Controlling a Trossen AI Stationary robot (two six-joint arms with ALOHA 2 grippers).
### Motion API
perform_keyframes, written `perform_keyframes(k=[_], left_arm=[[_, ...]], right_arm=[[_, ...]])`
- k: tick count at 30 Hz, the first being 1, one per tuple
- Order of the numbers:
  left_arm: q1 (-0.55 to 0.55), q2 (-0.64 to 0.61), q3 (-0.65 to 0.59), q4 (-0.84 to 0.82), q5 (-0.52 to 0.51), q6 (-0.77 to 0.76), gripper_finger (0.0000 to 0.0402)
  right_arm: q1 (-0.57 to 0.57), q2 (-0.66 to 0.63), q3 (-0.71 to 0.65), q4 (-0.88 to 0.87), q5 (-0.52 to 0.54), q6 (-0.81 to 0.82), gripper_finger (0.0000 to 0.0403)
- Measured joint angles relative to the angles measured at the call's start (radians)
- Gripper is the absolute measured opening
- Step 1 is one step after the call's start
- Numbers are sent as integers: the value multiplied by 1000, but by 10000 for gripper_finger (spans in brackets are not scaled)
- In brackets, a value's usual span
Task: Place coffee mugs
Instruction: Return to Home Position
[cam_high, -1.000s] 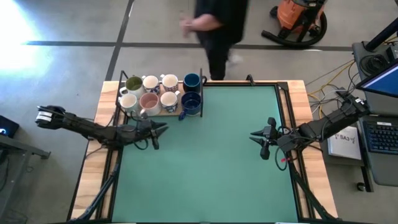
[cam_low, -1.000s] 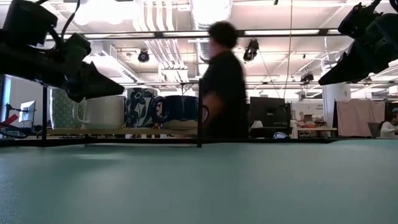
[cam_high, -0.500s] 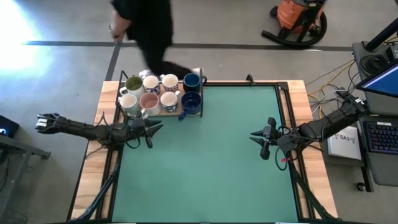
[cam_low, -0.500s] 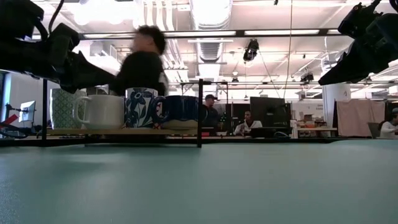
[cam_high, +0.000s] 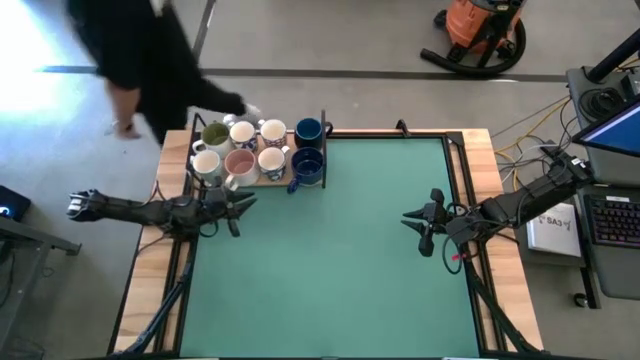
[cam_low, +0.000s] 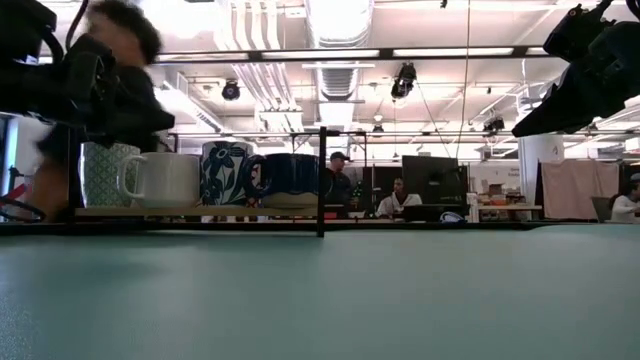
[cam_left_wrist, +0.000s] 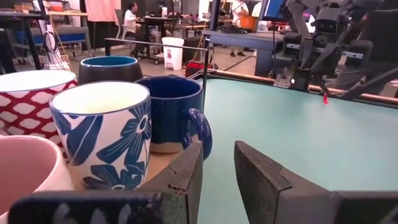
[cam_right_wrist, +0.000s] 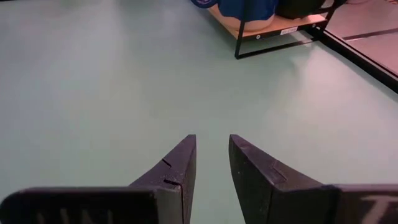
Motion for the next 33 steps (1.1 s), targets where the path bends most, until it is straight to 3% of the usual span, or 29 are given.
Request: perform_keyframes(k=[10,33], left_arm=[[0,-92,0,-25,1,21,76],[0,-36,7,-35,-3,26,76]], right_arm=[[0,0,0,0,0,0,86],[0,0,0,0,0,0,86]])
